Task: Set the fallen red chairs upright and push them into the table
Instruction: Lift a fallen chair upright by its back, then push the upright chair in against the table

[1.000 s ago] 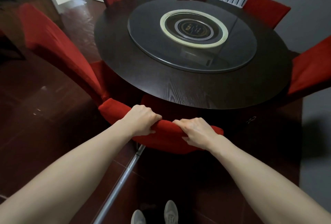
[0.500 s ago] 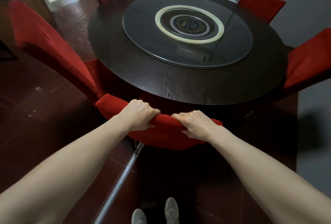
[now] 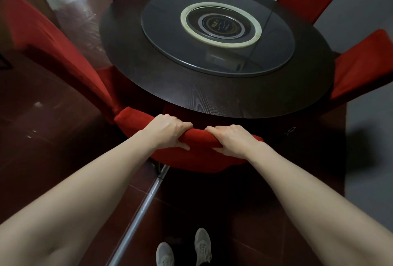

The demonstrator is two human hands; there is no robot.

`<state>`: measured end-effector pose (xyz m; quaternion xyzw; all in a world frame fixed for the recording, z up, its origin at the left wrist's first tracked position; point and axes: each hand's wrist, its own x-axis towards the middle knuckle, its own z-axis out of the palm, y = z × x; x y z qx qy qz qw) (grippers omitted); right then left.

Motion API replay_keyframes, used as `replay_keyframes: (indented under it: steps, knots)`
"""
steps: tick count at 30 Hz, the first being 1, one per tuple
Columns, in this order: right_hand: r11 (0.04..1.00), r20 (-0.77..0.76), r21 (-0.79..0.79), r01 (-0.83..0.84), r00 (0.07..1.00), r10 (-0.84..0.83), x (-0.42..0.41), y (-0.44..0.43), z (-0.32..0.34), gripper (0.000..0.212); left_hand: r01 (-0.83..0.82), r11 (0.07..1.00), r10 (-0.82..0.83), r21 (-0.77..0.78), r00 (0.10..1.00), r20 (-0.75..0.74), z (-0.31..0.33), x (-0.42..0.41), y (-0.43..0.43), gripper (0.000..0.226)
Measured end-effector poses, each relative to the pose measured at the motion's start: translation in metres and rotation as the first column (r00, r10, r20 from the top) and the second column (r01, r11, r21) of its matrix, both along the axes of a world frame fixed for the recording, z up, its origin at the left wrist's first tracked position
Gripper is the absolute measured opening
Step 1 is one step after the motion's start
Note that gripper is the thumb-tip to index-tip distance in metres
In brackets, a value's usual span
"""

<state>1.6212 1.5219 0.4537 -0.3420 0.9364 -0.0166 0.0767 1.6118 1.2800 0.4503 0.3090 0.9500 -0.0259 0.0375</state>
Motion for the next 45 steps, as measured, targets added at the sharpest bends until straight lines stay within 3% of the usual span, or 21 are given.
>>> replay_keyframes:
  steps: [6,11,20,31,45]
  knots:
    - [0.99,0.09,0.075,0.122,0.988,-0.128,0.003,-0.008,0.008,0.054,0.01,1.0,-0.012,0.027,0.996,0.083,0.008,0.004,-0.001,0.075]
    - [0.984,0.149,0.127,0.129,0.978,-0.147,-0.005,-0.02,0.025,0.072,0.006,0.995,-0.018,0.095,0.992,0.121,0.021,0.006,-0.009,0.068]
    - [0.997,-0.046,0.006,0.073,0.996,-0.073,-0.046,-0.108,0.075,0.044,-0.109,0.978,0.107,0.176,0.994,0.021,0.07,-0.001,-0.108,0.031]
    - [0.988,-0.246,-0.035,-0.151,0.959,0.138,-0.119,-0.271,0.126,0.041,-0.296,0.923,0.331,0.246,0.937,-0.115,0.129,-0.025,-0.254,0.037]
    - [0.942,-0.357,-0.033,-0.333,0.885,0.3,-0.28,-0.518,0.181,0.034,-0.417,0.887,0.457,0.2,0.857,-0.238,0.193,-0.161,-0.468,0.046]
